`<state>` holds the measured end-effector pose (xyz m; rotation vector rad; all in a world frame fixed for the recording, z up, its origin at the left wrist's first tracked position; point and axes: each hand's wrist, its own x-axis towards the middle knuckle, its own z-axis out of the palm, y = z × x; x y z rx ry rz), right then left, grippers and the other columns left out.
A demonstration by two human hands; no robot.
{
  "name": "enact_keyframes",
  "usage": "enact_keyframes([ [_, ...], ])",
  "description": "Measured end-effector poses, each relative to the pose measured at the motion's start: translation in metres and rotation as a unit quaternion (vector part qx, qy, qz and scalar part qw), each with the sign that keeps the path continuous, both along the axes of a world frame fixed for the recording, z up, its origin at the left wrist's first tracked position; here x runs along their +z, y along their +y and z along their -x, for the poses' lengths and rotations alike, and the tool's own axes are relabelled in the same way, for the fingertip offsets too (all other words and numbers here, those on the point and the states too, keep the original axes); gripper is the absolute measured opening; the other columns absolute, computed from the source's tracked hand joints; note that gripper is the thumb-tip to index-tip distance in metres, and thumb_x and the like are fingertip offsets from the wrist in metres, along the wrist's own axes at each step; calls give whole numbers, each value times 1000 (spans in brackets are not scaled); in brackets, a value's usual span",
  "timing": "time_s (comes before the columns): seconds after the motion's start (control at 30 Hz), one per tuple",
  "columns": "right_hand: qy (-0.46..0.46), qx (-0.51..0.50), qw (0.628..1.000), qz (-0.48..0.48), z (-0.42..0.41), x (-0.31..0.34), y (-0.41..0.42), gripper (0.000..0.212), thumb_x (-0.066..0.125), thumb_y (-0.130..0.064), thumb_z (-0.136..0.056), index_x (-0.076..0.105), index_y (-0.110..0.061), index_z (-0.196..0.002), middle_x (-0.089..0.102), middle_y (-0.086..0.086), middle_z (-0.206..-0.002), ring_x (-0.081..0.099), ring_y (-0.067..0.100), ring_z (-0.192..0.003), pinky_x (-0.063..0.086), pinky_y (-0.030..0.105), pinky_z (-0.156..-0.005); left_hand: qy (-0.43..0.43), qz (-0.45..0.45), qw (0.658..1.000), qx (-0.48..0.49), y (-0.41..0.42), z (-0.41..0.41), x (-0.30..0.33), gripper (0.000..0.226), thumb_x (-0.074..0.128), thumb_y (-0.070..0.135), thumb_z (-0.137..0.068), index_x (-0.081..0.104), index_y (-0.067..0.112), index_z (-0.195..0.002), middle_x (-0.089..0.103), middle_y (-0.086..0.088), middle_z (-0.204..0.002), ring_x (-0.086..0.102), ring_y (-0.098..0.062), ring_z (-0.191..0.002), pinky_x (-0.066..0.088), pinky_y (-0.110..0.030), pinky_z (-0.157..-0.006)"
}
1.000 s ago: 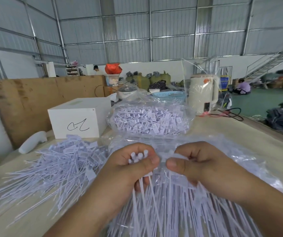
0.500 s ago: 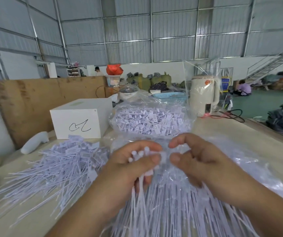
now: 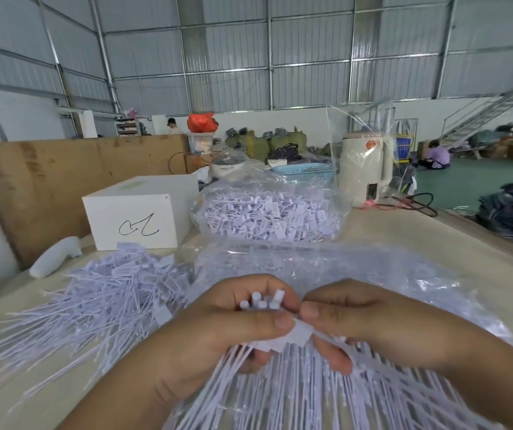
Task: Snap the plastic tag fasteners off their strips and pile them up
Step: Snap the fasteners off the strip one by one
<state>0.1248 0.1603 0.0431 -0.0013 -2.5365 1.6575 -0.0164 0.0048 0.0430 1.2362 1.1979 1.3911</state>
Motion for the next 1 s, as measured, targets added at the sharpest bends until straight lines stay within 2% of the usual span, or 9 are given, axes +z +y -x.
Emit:
enact_keyframes([
  [0.07, -6, -17, 1000, -5, -1, -1, 3, 44, 58, -56, -83, 67, -15, -71, 52, 5, -48, 47, 14, -49, 39, 28, -66, -41, 13, 999, 5, 1, -1, -2, 19, 76, 28, -69, 69, 14, -80, 47, -30, -81, 43, -9, -43, 34, -15, -43],
  [0.2, 30, -123, 990, -67, 0, 0, 5, 61, 65, -62, -78, 53, -3, -67, 41, 1, -46, 36, 12, -43, 31, 25, -49, -38, 17, 995, 89, 8, -9, -5, 18, 82, 31, -68, 69, 20, -66, 52, -4, -50, 45, -7, -37, 34, -15, -38],
  [0.27, 59, -178, 979, -75, 2, 2, 0, 61, 67, -59, -79, 45, -5, -61, 32, 2, -49, 30, 16, -46, 24, 26, -46, -37, 2, 990, 136, 12, -14, -5, 17, 85, 25, -63, 69, 19, -63, 52, -2, -51, 44, -8, -36, 33, -15, -37],
  [0.4, 102, -258, 958, -73, 10, 4, -14, 64, 63, -54, -72, 41, 6, -67, 27, 4, -54, 27, 18, -50, 23, 28, -47, -76, -29, 972, 221, 18, -22, -7, 19, 75, 33, -59, 71, 16, -67, 53, -3, -52, 45, -10, -37, 34, -16, -36],
  [0.5, 119, -309, 941, -69, 13, 2, -23, 53, 68, -43, -83, 41, -4, -59, 26, -4, -49, 25, 13, -44, 22, 23, -42, -87, -49, 958, 268, 20, -27, -8, 18, 73, 33, -58, 73, 17, -66, 54, -3, -55, 46, -10, -37, 35, -16, -36],
  [0.63, 126, -329, 934, -58, 13, 2, -27, 49, 68, -37, -86, 46, 1, -64, 28, -7, -47, 25, 10, -43, 22, 24, -43, -68, -67, 951, 295, 22, -31, -10, 22, 71, 36, -58, 73, 15, -67, 56, -1, -56, 46, -7, -39, 36, -16, -37],
  [0.77, 134, -332, 934, -23, 14, 0, -27, 42, 70, -32, -85, 50, -6, -59, 32, -8, -46, 29, 9, -42, 26, 22, -43, -46, -81, 944, 317, 25, -34, -14, 28, 70, 41, -58, 73, 15, -68, 57, -1, -56, 48, -6, -41, 38, -16, -38],
  [0.9, 156, -400, 902, -49, 15, -4, -16, 38, 70, -26, -85, 48, -5, -63, 35, -8, -42, 32, 7, -40, 31, 23, -45, -51, -80, 933, 346, 25, -34, -17, 22, 70, 43, -61, 68, 21, -60, 53, 3, -48, 48, -10, -37, 38, -18, -38],
  [1.0, 157, -321, 933, 32, 9, -2, -6, 40, 70, -38, -84, 53, -3, -74, 38, 4, -51, 36, 16, -48, 33, 27, -48, -11, -96, 937, 335, 21, -28, -14, 26, 72, 46, -59, 67, 21, -63, 51, 6, -50, 51, -9, -41, 41, -18, -39],
])
